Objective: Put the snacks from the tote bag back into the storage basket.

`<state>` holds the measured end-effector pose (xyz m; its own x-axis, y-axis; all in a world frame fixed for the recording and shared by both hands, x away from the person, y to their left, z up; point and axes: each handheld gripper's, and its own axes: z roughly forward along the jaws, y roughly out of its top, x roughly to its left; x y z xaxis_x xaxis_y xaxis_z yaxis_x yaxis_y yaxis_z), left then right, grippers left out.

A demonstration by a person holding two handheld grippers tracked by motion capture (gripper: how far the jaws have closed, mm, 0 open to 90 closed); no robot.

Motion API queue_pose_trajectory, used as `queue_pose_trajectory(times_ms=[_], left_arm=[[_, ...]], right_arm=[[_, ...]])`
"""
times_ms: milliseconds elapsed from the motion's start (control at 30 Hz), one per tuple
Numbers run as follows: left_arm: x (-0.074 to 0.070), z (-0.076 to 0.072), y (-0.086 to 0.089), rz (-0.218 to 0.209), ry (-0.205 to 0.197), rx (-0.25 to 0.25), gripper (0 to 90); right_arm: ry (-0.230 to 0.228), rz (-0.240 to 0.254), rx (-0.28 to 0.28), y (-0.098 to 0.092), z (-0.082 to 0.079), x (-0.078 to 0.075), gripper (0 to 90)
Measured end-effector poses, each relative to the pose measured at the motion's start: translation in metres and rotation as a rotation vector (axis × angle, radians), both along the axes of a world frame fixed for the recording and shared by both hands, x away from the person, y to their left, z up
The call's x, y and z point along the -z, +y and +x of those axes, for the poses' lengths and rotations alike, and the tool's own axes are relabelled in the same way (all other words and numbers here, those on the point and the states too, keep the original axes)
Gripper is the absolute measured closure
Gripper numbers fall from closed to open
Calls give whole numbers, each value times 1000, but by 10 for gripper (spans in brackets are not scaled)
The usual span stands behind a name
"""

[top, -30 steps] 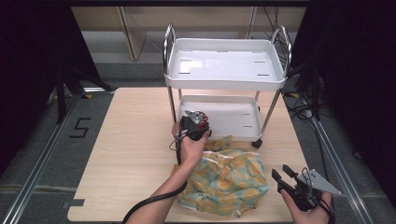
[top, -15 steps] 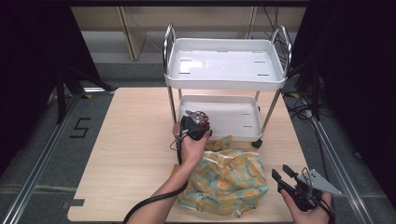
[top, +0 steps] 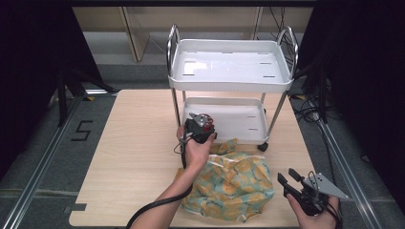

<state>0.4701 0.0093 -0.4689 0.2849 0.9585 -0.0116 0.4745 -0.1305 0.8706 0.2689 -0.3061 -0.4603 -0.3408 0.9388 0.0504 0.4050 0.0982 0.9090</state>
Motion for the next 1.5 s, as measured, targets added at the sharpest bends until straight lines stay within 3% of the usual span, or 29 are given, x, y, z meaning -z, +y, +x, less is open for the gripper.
queue_pose_trajectory(times_ms=[633, 1500], left_arm=[[-1, 1, 0, 4, 12, -5, 249], [-4, -7, 2, 32, -22, 8, 242]], right_arm=[[3, 4, 3, 0, 0, 0, 536], [-4, -6, -2, -1, 1, 1, 531]])
